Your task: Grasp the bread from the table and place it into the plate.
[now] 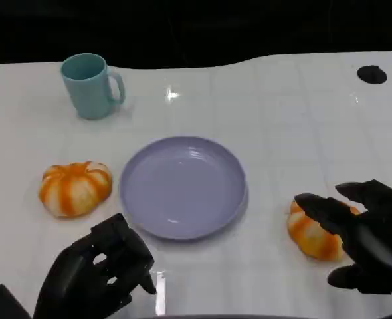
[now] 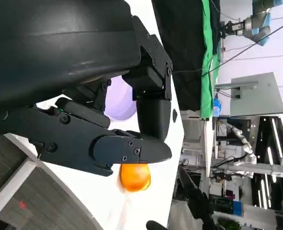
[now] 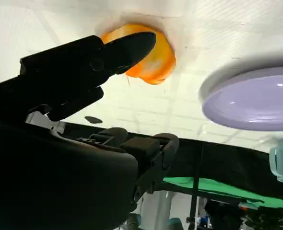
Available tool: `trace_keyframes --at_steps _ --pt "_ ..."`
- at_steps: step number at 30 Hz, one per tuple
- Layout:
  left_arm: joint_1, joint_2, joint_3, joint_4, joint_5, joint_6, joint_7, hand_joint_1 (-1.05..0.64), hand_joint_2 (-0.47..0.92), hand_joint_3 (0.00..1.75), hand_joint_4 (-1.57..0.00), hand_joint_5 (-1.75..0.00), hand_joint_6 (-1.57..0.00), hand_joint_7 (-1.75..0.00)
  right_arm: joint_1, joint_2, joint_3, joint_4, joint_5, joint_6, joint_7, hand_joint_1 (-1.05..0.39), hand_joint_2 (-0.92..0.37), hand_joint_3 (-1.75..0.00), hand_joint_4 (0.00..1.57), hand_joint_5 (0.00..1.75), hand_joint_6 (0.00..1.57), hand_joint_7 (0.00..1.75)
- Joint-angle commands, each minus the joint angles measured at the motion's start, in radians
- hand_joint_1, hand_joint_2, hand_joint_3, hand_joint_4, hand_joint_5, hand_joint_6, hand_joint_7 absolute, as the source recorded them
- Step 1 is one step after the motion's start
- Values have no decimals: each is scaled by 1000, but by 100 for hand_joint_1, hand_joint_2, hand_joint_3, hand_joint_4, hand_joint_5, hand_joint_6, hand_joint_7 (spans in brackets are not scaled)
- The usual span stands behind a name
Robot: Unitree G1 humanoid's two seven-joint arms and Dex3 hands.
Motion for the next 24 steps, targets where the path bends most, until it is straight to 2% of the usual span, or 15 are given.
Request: trace_keyframes --at_steps 1,12,19,22,24 --pt "-1 6 5 3 11 -9 13 -55 92 32 -63 -175 -57 -152 -55 -4 31 95 -22 12 -23 -61 -79 0 13 37 31 1" --pt "3 4 4 -6 4 3 9 -57 92 31 -63 -175 -57 -152 -212 18 149 391 -81 81 -69 -61 -84 -2 15 36 28 0" --pt "3 7 5 -4 6 -7 5 -56 92 32 -64 -175 -58 -152 -302 34 211 595 -71 96 -158 -63 -89 -1 20 33 30 1" --pt "2 8 5 -3 4 -10 0 -56 92 32 -64 -175 -58 -152 -335 42 230 677 -52 87 -221 -62 -90 -1 31 29 40 3" --pt "3 8 5 -2 5 -10 1 -57 92 32 -64 -175 -58 -151 -350 55 221 731 -6 50 -306 -52 -91 0 62 37 63 9"
